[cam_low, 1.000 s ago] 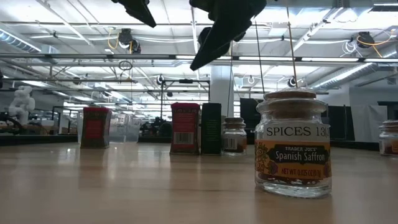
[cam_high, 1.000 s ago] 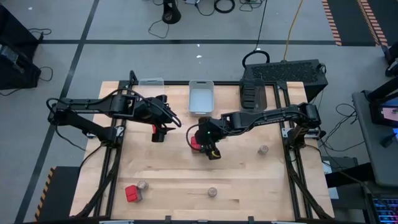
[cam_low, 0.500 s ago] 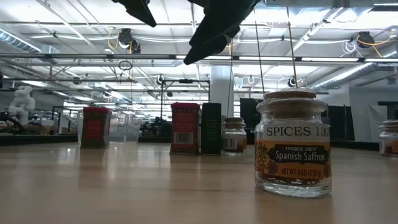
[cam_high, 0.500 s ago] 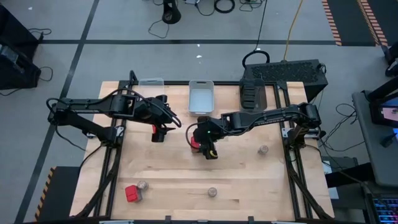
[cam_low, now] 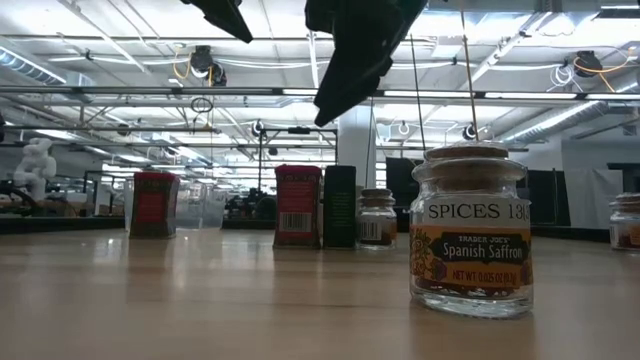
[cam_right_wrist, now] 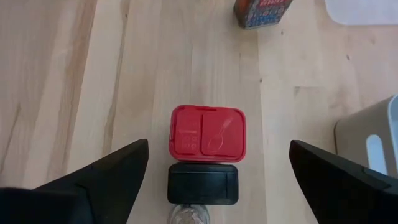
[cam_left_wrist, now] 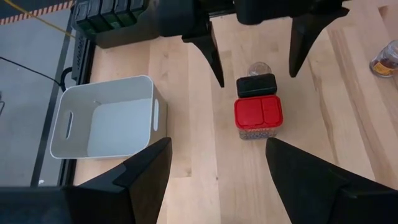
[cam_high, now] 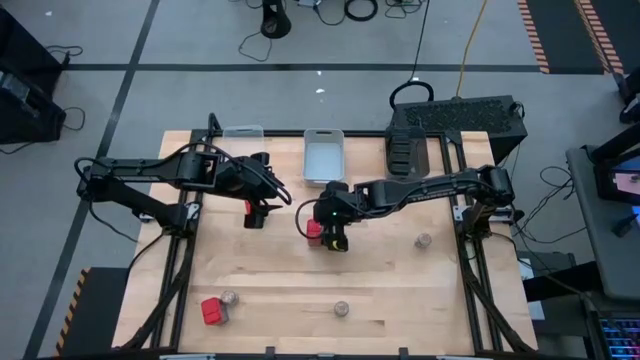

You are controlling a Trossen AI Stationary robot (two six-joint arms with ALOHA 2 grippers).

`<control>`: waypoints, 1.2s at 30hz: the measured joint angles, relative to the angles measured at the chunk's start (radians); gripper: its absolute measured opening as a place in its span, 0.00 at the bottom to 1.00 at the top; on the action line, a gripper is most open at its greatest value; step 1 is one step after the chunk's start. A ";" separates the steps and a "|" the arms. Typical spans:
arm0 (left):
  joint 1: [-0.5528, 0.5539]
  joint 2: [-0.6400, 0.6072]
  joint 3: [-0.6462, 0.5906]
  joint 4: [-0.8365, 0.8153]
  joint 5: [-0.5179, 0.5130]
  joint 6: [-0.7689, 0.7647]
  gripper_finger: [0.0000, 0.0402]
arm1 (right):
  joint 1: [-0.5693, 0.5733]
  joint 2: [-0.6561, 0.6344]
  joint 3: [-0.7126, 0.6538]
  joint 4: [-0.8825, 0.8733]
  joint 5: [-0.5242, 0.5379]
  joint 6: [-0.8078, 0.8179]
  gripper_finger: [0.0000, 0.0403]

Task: Sort spices by type
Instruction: Put the green seasoning can into the black bin

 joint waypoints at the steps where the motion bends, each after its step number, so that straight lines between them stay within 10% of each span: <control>1: 0.000 0.000 0.000 0.000 0.000 -0.005 0.66 | 0.000 0.000 0.000 0.001 0.000 0.000 0.93; 36: 0.001 0.000 -0.085 0.038 -0.001 0.002 0.66 | 0.019 0.113 0.000 -0.090 -0.002 -0.023 0.94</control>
